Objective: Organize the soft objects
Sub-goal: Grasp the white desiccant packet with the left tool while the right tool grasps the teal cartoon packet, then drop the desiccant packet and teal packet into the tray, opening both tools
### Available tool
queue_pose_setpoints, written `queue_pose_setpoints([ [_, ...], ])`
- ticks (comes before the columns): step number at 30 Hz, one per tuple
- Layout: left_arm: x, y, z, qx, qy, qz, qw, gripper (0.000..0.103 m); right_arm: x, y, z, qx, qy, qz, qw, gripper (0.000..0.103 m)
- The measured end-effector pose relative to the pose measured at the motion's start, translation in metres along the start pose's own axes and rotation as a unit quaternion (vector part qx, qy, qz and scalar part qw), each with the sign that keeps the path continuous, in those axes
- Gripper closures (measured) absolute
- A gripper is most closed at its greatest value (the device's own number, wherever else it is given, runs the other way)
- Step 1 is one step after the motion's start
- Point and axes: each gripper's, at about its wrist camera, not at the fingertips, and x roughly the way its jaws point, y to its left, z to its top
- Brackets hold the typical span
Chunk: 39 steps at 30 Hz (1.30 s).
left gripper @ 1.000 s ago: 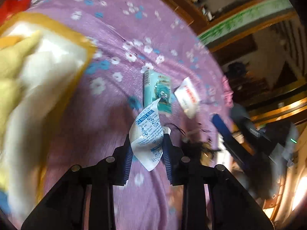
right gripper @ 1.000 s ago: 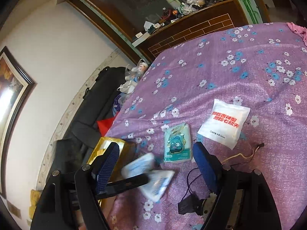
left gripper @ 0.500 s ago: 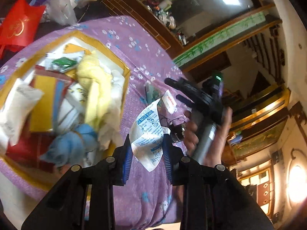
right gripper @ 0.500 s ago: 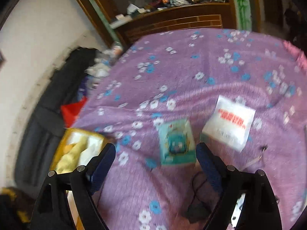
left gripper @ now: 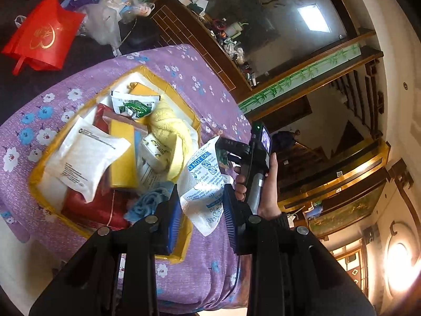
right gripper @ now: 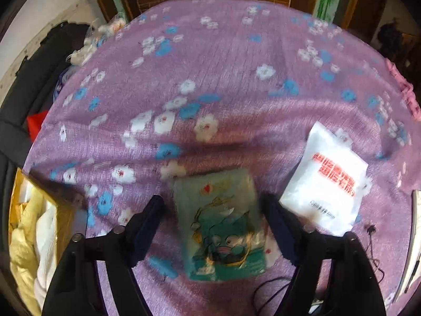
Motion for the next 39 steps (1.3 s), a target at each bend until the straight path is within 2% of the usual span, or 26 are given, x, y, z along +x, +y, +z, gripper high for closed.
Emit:
queue_pose_setpoints([
  [1, 0.0, 0.002, 0.001, -0.001, -0.001, 0.001, 1.0, 0.076, -0.001, -0.001, -0.002, 0.002, -0.001, 0.008, 1.0, 0.052],
  [3, -0.004, 0.008, 0.001, -0.008, -0.004, 0.002, 1.0, 0.076, -0.003, 0.0, -0.011, 0.007, -0.005, 0.037, 0.999, 0.055],
  [6, -0.006, 0.015, 0.004, -0.015, -0.004, 0.003, 0.9999, 0.076, -0.021, 0.006, -0.024, -0.005, -0.036, 0.039, 0.999, 0.058],
  [8, -0.008, 0.015, 0.008, -0.014, -0.007, 0.006, 0.9999, 0.076, -0.037, 0.011, -0.035, -0.004, -0.052, 0.079, 0.995, 0.058],
  [11, -0.012, 0.014, 0.025, -0.009, -0.02, 0.015, 0.9996, 0.076, -0.065, 0.03, -0.048, -0.024, -0.072, 0.167, 0.983, 0.058],
  [14, -0.006, 0.009, 0.056, 0.005, -0.031, 0.036, 0.9989, 0.076, -0.08, 0.056, -0.053, -0.057, -0.083, 0.215, 0.971, 0.058],
  [17, 0.012, 0.01, 0.085, 0.006, -0.026, 0.056, 0.9981, 0.076, -0.066, 0.086, -0.049, -0.071, -0.076, 0.246, 0.964, 0.058],
  [19, 0.037, 0.015, 0.104, 0.013, -0.006, 0.082, 0.9965, 0.076, -0.043, 0.104, -0.046, -0.076, -0.067, 0.257, 0.961, 0.058],
  [22, 0.068, 0.031, 0.116, -0.002, 0.024, 0.105, 0.9942, 0.076, -0.013, 0.119, -0.043, -0.078, -0.054, 0.244, 0.965, 0.058],
  [25, 0.082, 0.041, 0.117, -0.006, 0.025, 0.115, 0.993, 0.076, 0.001, 0.126, -0.046, -0.066, -0.059, 0.249, 0.964, 0.056],
  [28, 0.087, 0.043, 0.117, -0.007, 0.026, 0.11, 0.9935, 0.074, 0.003, 0.127, -0.049, -0.068, -0.058, 0.251, 0.964, 0.051],
  [29, 0.088, 0.044, 0.117, -0.007, 0.03, 0.109, 0.9935, 0.07, 0.005, 0.125, -0.049, -0.069, -0.062, 0.253, 0.963, 0.05],
  [31, 0.083, 0.042, 0.116, -0.001, 0.034, 0.11, 0.9933, 0.06, -0.002, 0.119, -0.051, -0.065, -0.072, 0.257, 0.961, 0.042],
  [32, 0.076, 0.039, 0.115, 0.001, 0.026, 0.107, 0.994, 0.056, -0.012, 0.11, -0.054, -0.062, -0.078, 0.259, 0.961, 0.035],
  [33, 0.07, 0.036, 0.115, 0.003, 0.017, 0.102, 0.9947, 0.048, -0.021, 0.104, -0.057, -0.058, -0.087, 0.261, 0.96, 0.031],
  [35, 0.053, 0.03, 0.109, 0.011, -0.008, 0.096, 0.9953, 0.036, -0.041, 0.096, -0.065, -0.053, -0.1, 0.269, 0.956, 0.026],
  [39, 0.026, 0.008, 0.077, 0.044, -0.04, 0.105, 0.9927, 0.036, -0.065, 0.07, -0.101, -0.051, -0.116, 0.306, 0.943, 0.019],
])
